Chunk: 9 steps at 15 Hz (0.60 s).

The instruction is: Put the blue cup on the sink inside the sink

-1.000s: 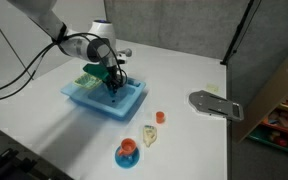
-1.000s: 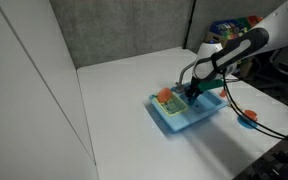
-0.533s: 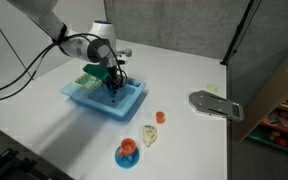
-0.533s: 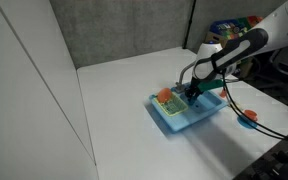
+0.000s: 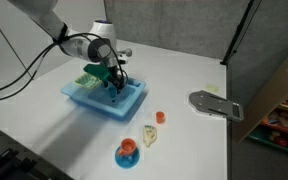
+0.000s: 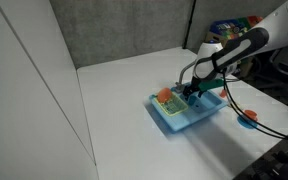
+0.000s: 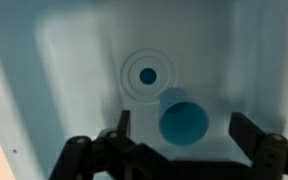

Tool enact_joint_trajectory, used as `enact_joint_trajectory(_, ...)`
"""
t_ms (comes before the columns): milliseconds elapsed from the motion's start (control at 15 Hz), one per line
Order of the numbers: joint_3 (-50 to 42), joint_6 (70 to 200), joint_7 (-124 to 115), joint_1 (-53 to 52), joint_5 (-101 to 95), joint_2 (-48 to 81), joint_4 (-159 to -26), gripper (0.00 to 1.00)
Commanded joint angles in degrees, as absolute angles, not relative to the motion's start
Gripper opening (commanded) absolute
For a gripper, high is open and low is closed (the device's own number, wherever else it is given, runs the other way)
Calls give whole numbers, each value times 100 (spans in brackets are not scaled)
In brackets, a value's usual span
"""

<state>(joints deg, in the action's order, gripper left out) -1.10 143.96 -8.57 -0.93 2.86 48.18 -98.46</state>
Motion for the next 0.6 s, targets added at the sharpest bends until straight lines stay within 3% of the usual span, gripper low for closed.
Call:
enact_joint_trajectory(0,-35,14074,-611,37,346,4440,-9999,100)
enact_joint_trajectory(533,-66,13449,-520,8,299,3688,-10316,100)
